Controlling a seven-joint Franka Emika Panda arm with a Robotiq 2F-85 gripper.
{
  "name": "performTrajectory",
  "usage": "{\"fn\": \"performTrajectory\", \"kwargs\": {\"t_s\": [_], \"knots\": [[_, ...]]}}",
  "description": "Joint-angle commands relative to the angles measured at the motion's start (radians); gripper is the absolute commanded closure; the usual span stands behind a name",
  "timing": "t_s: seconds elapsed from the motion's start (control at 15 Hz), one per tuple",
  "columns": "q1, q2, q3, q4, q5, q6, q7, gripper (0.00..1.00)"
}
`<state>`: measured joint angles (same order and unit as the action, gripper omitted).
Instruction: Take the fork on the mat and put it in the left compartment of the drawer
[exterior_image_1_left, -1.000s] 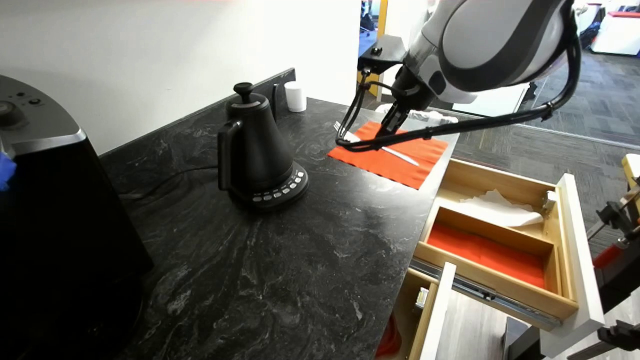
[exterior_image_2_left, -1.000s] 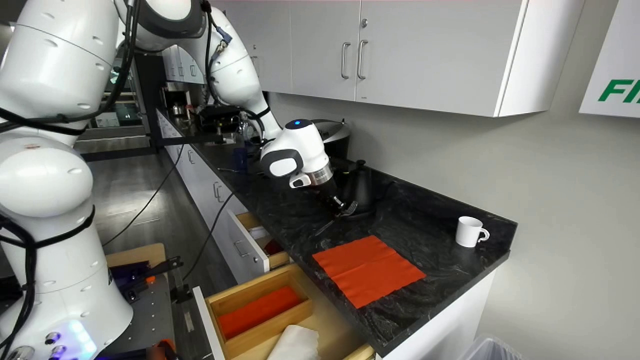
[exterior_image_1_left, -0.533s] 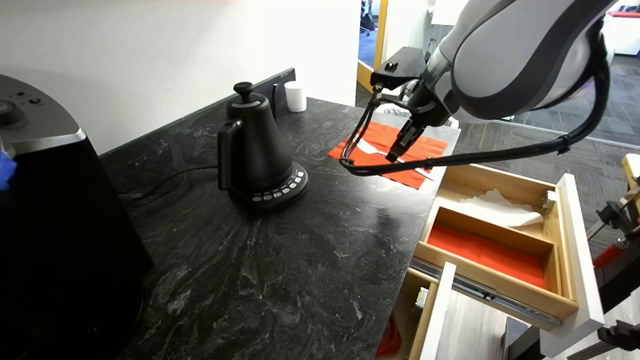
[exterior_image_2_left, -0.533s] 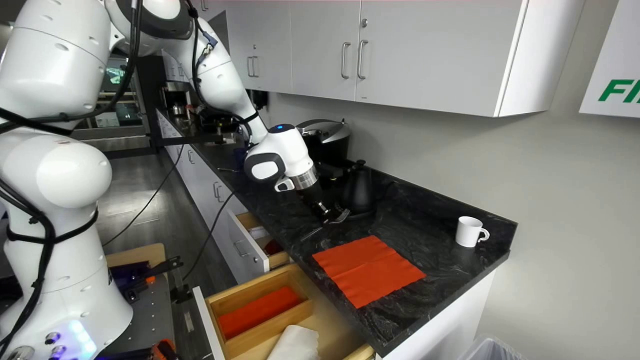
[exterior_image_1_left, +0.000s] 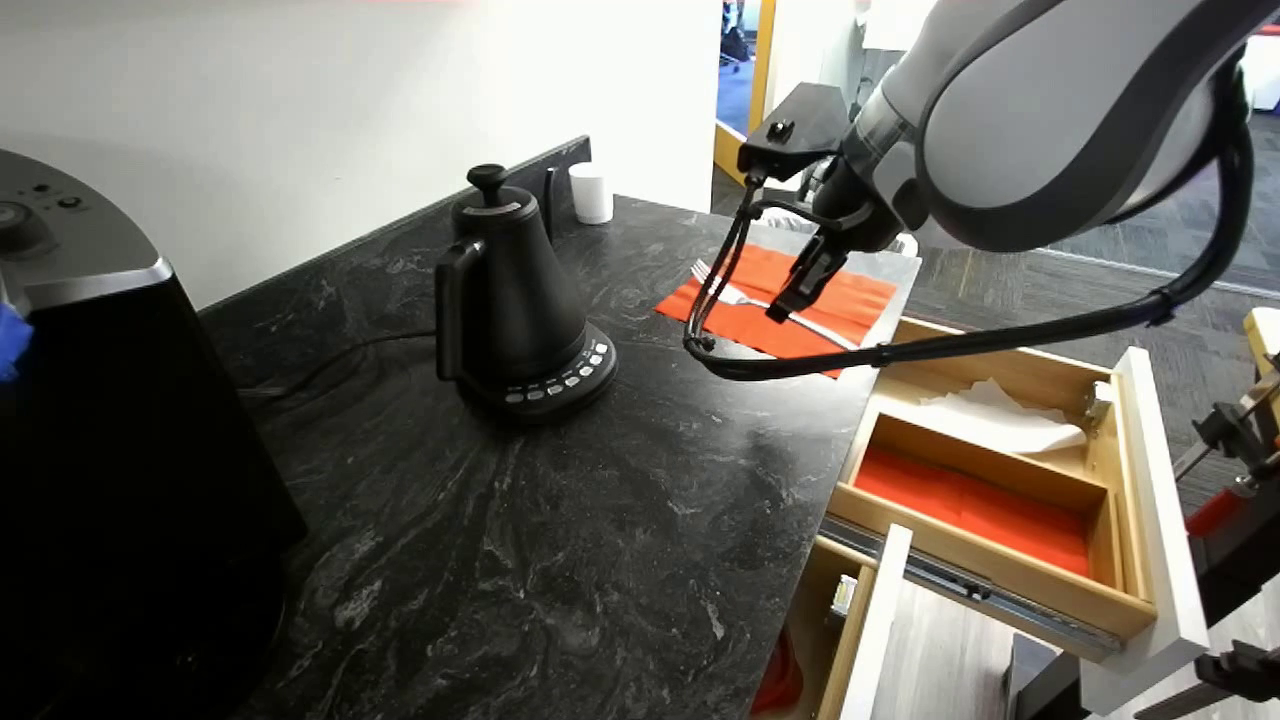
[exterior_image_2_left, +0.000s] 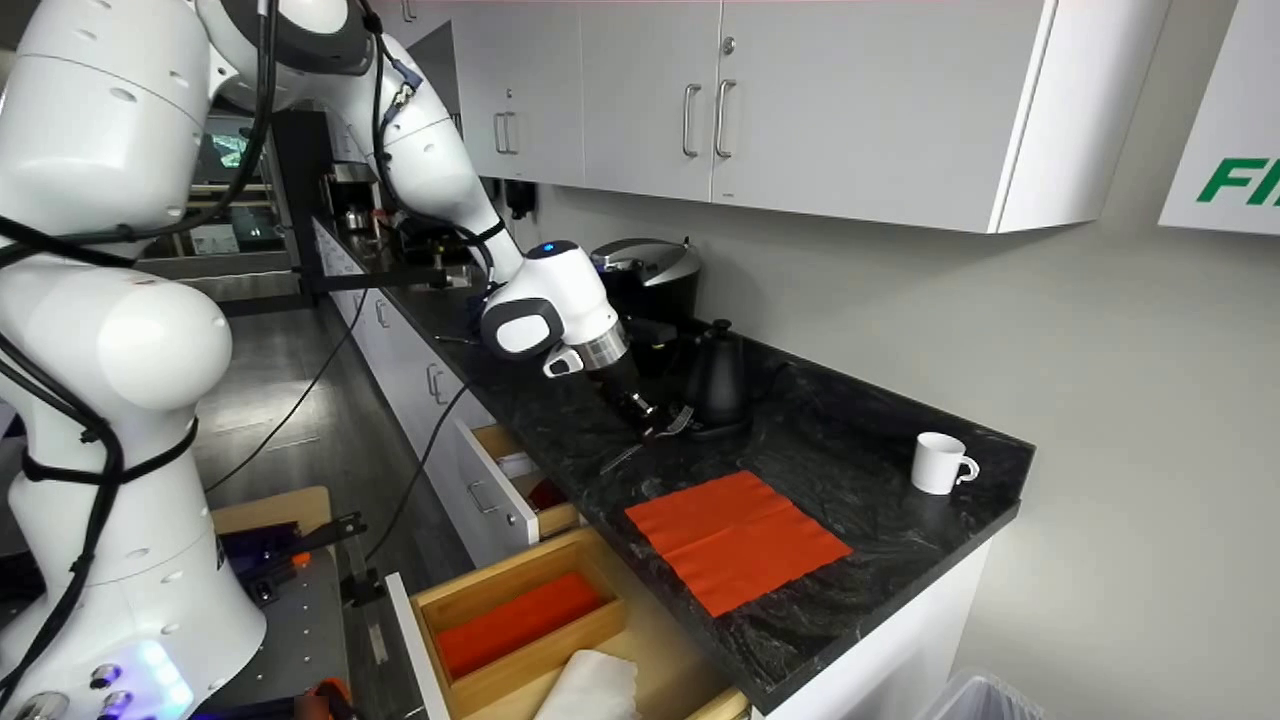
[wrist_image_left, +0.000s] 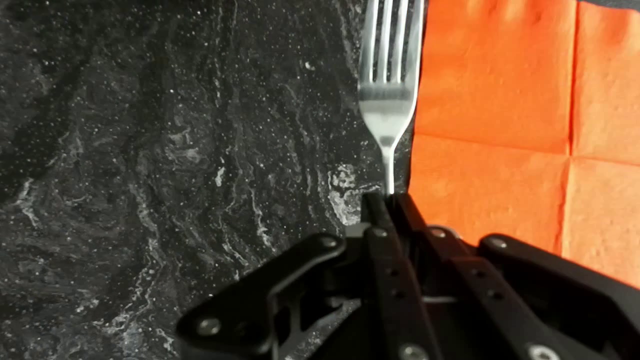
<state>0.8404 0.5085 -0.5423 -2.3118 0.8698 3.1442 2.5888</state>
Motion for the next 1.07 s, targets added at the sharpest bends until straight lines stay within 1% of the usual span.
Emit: {"fn": "performTrajectory", "kwargs": {"t_s": [0.0,0.27,0.47,0.53,0.67,1.0], "knots": [[0.108,-0.049,-0.085,-0.103,-0.010,0.075,0.013,0.96],[0.185,-0.035,-0.152,-0.139,0.009,0.095,0.014,0.96],[0.220,-0.036,-0.186,-0.157,0.018,0.091,0.017,0.96],[0.176,-0.002,-0.152,-0.116,0.006,0.065,0.001,0.92],[0.187,-0.002,-0.164,-0.123,0.007,0.065,0.001,0.92],[0.192,-0.002,-0.169,-0.123,0.007,0.065,0.001,0.92]]}}
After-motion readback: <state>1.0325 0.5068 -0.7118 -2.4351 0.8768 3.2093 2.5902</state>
